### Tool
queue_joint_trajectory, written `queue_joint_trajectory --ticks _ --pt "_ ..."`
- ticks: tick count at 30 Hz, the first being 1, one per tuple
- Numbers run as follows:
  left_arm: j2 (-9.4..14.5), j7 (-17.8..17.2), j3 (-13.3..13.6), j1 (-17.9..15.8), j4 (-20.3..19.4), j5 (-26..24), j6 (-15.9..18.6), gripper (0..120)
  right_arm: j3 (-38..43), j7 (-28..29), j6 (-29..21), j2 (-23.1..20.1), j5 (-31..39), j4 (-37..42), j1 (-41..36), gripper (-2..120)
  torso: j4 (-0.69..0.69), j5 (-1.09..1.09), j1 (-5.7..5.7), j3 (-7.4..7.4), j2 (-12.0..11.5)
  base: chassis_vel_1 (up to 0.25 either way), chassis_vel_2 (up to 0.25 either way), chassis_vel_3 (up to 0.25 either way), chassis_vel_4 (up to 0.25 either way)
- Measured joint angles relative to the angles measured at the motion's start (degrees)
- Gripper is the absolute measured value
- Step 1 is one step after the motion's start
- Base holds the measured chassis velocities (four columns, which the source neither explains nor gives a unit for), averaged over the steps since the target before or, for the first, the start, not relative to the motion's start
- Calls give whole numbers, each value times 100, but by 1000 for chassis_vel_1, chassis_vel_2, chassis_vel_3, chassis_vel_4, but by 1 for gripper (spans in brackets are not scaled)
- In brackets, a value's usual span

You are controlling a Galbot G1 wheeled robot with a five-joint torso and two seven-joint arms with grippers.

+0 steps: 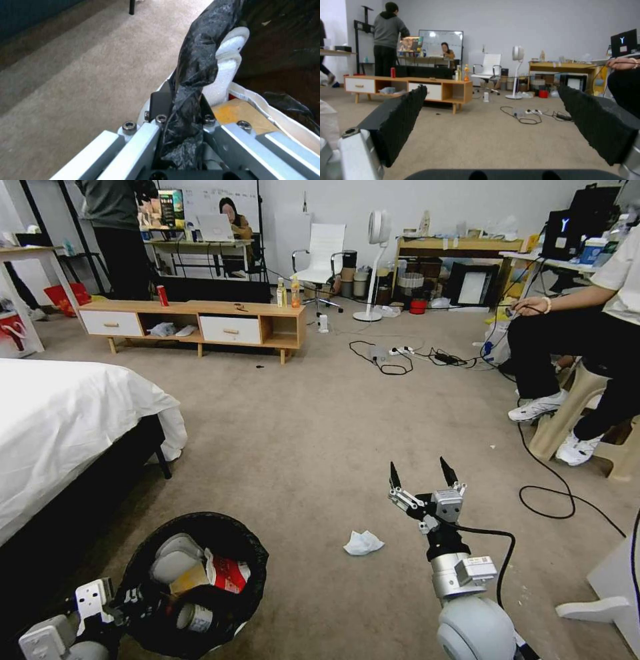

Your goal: Pick up the trash bin and place the garbage on the floor into it.

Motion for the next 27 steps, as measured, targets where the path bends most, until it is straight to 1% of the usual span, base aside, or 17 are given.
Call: queue_joint_trajectory --ticks 8,20,24,27 --pt "-8 -2 5 -3 7 0 -1 2 0 -2 9 -3 0 -13 -8 100 1 0 0 0 -2 -112 120 109 -109" --pt "4 -2 5 0 7 1 -3 2 12 -2 23 -1 -25 -15 -26 100 1 0 0 0 -1 -95 82 90 -92" --pt "3 -2 16 4 7 3 -6 2 9 -1 23 -8 -25 -15 -56 100 0 1 0 0 -1 -81 63 69 -62" --pt "3 -2 19 6 6 6 -7 2 8 -4 23 -12 -27 -11 -67 100 1 1 0 0 -1 0 0 0 0"
